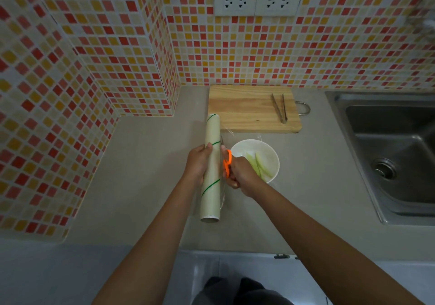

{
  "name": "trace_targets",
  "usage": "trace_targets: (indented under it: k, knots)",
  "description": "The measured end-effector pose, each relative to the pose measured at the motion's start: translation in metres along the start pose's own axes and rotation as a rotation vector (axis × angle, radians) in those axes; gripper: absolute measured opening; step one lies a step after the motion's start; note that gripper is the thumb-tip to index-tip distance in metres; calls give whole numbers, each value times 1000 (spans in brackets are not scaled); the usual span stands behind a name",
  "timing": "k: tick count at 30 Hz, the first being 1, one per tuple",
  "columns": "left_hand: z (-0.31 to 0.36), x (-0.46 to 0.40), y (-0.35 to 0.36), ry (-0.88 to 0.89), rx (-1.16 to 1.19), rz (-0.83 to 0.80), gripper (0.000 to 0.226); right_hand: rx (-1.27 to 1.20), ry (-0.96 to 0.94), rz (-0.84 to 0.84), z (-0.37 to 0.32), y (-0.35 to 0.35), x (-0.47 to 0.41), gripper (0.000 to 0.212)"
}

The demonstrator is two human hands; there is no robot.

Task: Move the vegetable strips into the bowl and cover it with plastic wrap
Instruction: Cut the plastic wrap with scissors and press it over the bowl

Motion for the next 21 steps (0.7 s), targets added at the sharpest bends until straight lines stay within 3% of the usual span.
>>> trace_targets:
  k: [21]
  knots:
    - [14, 0, 6, 44, -8, -31, 29, -31, -14, -32, -40, -3, -40, 57]
Point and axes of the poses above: each hand's wrist, its own x-axis away from the middle knuckle, its own y-axis out of the palm, z = x × y, the point moved 7 cm from there along -x, towards the middle knuckle, and after that the axes turned 2 degrees about x, right-handed, at the moved point
